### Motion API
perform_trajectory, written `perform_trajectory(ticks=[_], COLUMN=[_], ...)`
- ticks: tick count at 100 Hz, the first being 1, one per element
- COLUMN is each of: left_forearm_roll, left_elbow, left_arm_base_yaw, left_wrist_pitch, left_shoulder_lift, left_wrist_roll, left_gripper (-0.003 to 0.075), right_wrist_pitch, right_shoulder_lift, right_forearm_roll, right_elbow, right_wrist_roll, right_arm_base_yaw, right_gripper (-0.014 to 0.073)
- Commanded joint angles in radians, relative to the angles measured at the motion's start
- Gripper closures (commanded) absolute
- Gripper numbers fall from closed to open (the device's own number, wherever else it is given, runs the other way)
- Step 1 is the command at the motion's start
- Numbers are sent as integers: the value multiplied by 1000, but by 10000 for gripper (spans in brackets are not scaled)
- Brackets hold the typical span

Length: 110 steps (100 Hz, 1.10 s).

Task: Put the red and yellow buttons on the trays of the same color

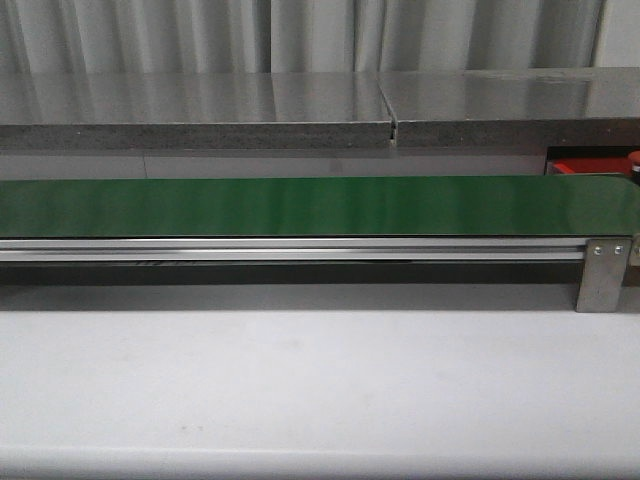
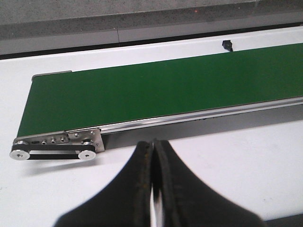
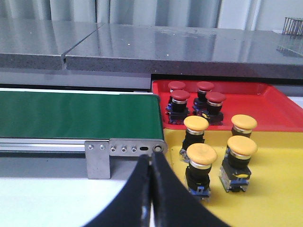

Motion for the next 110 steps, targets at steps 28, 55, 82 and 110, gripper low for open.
perform_trajectory(ticks=[28,55,82,110], left_forearm_roll=[-16,-16,-16,54], left_elbow=[-26,-26,-26,127], left_arm_base_yaw=[-6,-6,-6,-6], left_wrist_pitch=[-66,-66,-69,-369], left_shoulder_lift=[8,8,8,-90], left_wrist_roll=[-3,-3,-5,-82], left_gripper=[741,741,741,741], right_wrist_pitch=[-66,-66,-66,-66], right_shoulder_lift=[-20,-20,-20,-20], right_forearm_roll=[-12,-12,-12,-12], right_elbow=[-22,-22,-22,-22], right_wrist_roll=[2,2,2,2], right_arm_base_yaw=[2,2,2,2], right_gripper=[711,711,711,711])
